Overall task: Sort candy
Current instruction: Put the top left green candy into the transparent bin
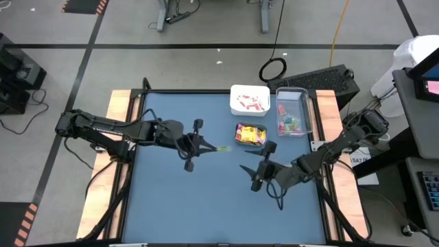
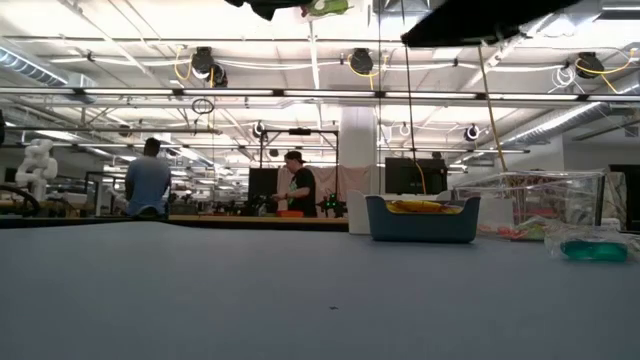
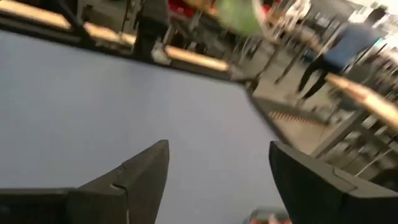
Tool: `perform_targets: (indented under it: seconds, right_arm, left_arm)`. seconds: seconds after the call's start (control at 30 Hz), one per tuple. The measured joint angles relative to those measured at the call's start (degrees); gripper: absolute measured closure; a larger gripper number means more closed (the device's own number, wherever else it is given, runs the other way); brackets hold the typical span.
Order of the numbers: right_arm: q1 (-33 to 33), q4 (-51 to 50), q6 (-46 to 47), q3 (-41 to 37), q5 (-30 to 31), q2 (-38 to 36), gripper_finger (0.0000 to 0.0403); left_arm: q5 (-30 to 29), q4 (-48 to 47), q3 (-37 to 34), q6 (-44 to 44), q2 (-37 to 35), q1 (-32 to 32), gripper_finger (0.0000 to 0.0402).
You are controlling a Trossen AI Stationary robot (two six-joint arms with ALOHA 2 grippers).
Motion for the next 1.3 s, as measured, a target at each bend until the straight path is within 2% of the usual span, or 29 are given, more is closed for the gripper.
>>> perform_targets:
  seconds: [0.13,0.27,0.43,0.63,0.83,1.3]
  right_arm:
    - [-2.41,6.67,-9.15,0.00,-1.26,-0.04,0.0112]
    - [-4.60,11.44,-13.91,0.00,-7.45,-0.04,0.0098]
    - [-6.81,12.93,-16.82,0.00,-13.07,-0.04,0.0100]
    - [-9.59,12.11,-15.90,0.00,-19.09,-0.04,0.0115]
    - [-10.70,12.04,-15.92,0.00,-25.56,-0.04,0.0142]
    - [-11.02,10.74,-15.92,0.00,-25.35,-0.04,0.0261]
  left_arm:
    - [0.02,0.60,0.00,0.22,0.01,0.00,0.0382]
    - [2.58,0.62,0.02,0.17,1.07,-0.01,0.0382]
    - [4.28,1.01,0.02,0.17,3.72,-0.42,0.0382]
    - [4.32,4.97,0.02,0.17,6.93,-0.39,0.0382]
    - [4.22,6.67,0.02,0.18,8.82,-0.40,0.0382]
    - [4.08,7.97,0.02,0.13,9.01,-0.40,0.0382]
